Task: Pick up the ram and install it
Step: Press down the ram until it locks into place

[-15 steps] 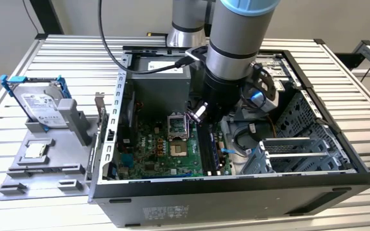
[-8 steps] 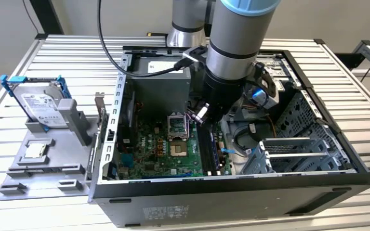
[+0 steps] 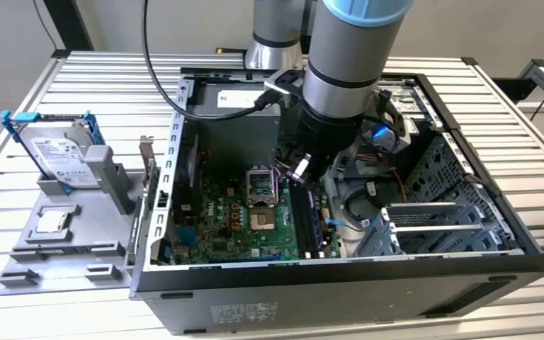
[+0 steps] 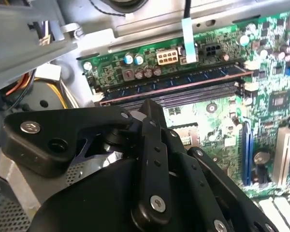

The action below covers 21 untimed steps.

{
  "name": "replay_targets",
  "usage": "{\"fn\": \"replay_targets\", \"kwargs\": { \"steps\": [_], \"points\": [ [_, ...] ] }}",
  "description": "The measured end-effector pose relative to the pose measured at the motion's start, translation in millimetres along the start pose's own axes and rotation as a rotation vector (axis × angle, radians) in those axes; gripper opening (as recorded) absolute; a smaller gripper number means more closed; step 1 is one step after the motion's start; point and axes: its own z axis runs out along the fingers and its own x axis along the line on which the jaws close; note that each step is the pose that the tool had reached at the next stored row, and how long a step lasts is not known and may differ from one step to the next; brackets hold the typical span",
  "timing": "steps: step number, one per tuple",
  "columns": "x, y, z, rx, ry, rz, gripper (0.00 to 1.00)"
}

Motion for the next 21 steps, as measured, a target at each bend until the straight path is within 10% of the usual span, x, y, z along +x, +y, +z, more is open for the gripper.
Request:
{"fn": "replay_targets", "kwargs": {
  "steps": [21],
  "points": [
    [-3.2, -3.4, 0.1, -0.0128, 0.0017, -0.295, 0.0]
  ]
}}
